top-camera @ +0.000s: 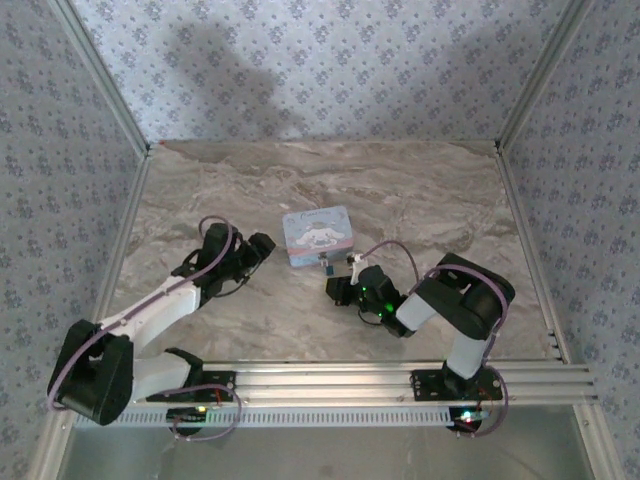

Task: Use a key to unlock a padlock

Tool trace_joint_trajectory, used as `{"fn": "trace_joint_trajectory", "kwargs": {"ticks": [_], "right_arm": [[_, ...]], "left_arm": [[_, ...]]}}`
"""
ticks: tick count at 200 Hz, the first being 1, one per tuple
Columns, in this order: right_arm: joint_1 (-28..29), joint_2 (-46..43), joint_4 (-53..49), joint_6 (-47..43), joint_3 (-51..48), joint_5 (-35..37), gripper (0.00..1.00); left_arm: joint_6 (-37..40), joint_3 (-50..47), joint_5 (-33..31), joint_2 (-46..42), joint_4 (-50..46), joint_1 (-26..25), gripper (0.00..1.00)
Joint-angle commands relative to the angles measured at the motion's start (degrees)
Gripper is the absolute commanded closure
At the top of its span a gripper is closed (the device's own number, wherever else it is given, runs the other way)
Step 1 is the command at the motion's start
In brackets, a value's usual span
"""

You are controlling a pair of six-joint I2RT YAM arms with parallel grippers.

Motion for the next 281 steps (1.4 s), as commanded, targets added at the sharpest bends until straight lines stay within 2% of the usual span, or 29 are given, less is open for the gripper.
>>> {"fn": "trace_joint_trajectory", "kwargs": {"ticks": [1,40,73,116,137,176,217,281], "right_arm": [[-0.7,-0.1,-2.9,0.8,0.1,0.7,0.76],[-2.1,-3.3,-5.6,-0.7,-1.5,1.4,0.65],[-4.8,-9.7,-14.1,-8.8,-1.3,-0.2,0.53],[-10.1,-14.7,-14.9,-11.8,-0.7,-13.2,0.37],[-11.6,-13.6,-15.0,-10.2,1.7,-19.3,0.37],[-11.7,-9.6,-13.5,-8.7,5.2,-19.6,0.37],[-11.5,-3.3,-6.3,-6.7,6.8,-18.0,0.38],[-11.0,5.3,0.8,-3.3,9.7,-20.2,0.39]], "left_arm": [[3.6,1.7,4.0,2.4,0.8,1.4,0.23],[7.0,6.4,6.4,7.6,0.0,1.5,0.21],[9.1,9.8,7.0,11.3,-0.8,1.5,0.21],[10.9,14.0,9.9,16.8,-1.1,1.5,0.22],[10.9,14.9,11.1,18.9,0.1,1.3,0.23],[11.0,16.6,12.9,21.7,1.3,0.5,0.24],[11.0,17.9,13.3,24.9,1.6,-0.5,0.25],[10.5,17.5,13.6,28.4,2.8,-1.4,0.25]]}}
